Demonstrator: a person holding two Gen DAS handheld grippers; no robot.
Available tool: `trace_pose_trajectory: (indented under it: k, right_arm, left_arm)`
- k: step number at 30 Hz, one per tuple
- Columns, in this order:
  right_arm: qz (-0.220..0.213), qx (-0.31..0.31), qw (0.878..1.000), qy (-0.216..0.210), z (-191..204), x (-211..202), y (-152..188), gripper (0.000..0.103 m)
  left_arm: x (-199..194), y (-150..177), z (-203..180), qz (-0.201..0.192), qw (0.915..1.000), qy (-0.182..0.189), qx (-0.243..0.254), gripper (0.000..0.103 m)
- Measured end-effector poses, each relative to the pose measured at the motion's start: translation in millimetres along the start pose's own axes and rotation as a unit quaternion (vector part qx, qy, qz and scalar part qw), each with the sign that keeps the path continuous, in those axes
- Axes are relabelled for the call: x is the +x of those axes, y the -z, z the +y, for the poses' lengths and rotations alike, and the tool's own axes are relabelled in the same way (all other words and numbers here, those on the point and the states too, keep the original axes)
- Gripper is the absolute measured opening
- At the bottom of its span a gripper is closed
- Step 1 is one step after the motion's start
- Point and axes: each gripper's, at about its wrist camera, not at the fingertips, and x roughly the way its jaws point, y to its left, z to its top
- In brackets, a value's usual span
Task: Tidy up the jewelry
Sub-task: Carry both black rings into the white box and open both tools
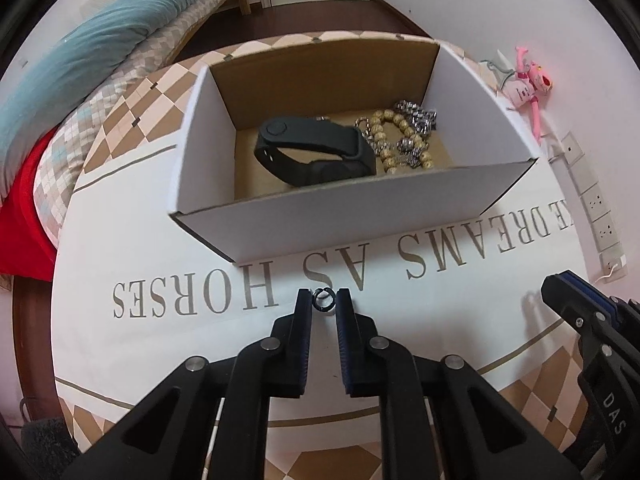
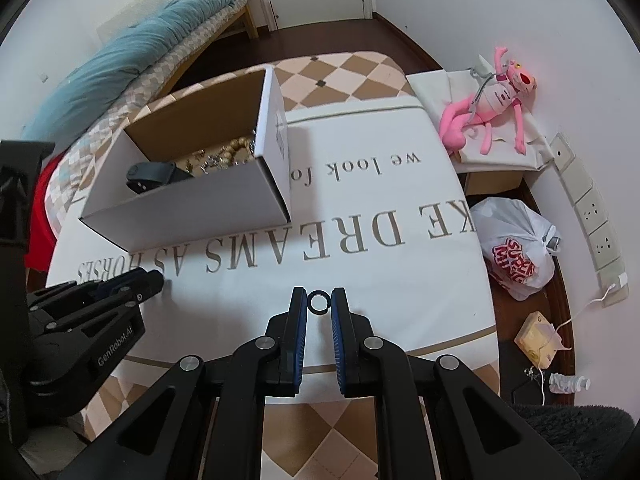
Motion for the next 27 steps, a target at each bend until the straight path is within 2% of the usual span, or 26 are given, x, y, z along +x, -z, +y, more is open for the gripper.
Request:
trace_pose_trajectory:
  k: [5, 8, 13, 16, 23, 27]
  right_arm:
    - [-0.014, 0.008, 1.000, -0.014, 2, -14, -9, 0.013]
    - [-0.026, 0.010, 0.999, -0.031, 6, -27, -18, 0.013]
    - [-0.037, 0.009, 0.997, -0.068, 18, -39, -59, 0.013]
    - [-0.032, -0.004, 0.997, -0.074, 29, -33, -87, 0.013]
    - [0.040, -0.040, 0.997, -0.060, 50, 7, -135, 0.013]
    - [0.074, -0.065, 0.995, -0.028, 60, 23, -149, 0.014]
  left_arm:
    - [-21, -3, 8, -0.016, 0.9998, 0.008, -0.004, 0.009]
    - [-50, -9, 15, -0.035, 0.9990, 0.026, -0.012, 0.009]
    - [-86, -51, 40, -0.051, 0.9964, 0.059, -0.031, 0.009]
    - [-83, -82, 50, -0.048, 0.9972, 0.051, -0.026, 0.009]
    - [-49, -130, 67, 0.000, 0.9990, 0.038, -0.022, 0.010]
    - [-38, -143, 70, 0.021, 0.9990, 0.030, -0.028, 0.013]
